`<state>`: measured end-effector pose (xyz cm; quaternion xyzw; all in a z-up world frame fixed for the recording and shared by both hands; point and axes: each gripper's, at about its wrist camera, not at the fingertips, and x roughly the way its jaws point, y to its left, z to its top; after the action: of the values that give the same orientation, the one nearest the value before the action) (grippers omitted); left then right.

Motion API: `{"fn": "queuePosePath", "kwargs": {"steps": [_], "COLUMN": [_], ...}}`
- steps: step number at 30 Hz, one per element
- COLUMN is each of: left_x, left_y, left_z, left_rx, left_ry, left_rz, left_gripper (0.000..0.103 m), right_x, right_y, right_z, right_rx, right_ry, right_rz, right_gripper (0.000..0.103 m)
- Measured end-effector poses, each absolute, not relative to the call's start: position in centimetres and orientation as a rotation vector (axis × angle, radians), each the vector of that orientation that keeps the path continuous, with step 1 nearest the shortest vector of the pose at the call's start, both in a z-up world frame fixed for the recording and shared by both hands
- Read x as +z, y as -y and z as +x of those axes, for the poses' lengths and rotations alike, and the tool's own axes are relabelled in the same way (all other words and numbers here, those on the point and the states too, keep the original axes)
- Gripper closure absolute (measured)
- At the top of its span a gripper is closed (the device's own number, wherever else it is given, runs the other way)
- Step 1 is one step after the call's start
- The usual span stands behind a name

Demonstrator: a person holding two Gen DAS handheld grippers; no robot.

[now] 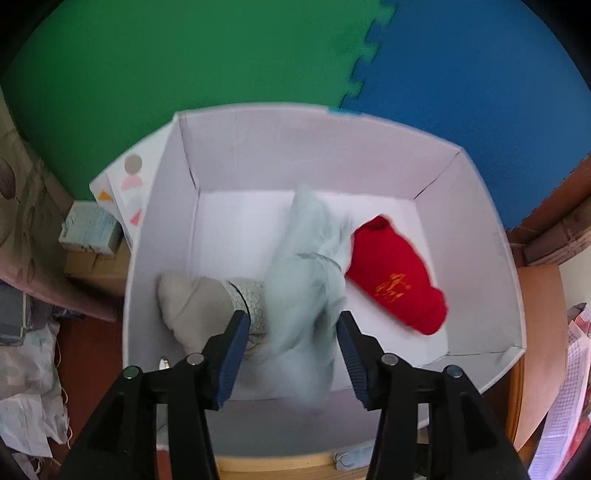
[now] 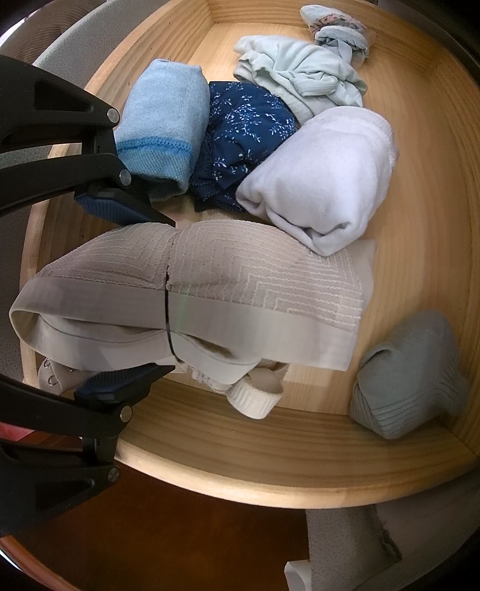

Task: Take underwear out of drawer
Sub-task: 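Carry the pale blue garment into the white box and open the left tool, then withdraw the left tool from the box back over the drawer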

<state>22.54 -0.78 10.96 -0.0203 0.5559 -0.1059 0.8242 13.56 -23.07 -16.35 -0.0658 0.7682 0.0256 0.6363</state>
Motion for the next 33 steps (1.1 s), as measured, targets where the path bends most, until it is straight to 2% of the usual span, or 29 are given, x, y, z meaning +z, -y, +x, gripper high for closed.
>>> {"fn": "queuePosePath", "kwargs": {"steps": [6,8,12,19,26,33], "left_x": [13.8,14.0,13.5,7.9,1.1,-0.5], "left_y": [-0.5,-0.7,-0.3,-0.9,-0.7,-0.8], "left_z": [18.4,16.0,11.3,5.5,1.9,0.6], "left_rx": [-0.244,-0.235,-0.225,-0.19,-0.068,-0.047], "left_ry": [-1.075,-1.05,-1.071,-1.153,-1.179,-1.135], "left_rz": [0.007,0.039,0.069,-0.064,-0.061,-0.069], "left_gripper": [0.051,0.047,0.045,0.045,0.045,0.045], "right_x": [-16.4,-16.6,-16.7,-16.8,-16.9,-17.2], "right_y": [23.0,22.9,22.7,22.4,21.9,21.7], "right_z": [13.5,13.5,13.4,13.2,13.1,13.3], "right_rx": [0.057,0.056,0.054,0.049,0.048,0.05], "right_ry": [-1.757,-1.76,-1.763,-1.769,-1.766,-1.761], "right_rz": [-0.156,-0.167,-0.177,-0.196,-0.202,-0.198], "right_gripper": [0.04,0.04,0.039,0.04,0.039,0.04]}}
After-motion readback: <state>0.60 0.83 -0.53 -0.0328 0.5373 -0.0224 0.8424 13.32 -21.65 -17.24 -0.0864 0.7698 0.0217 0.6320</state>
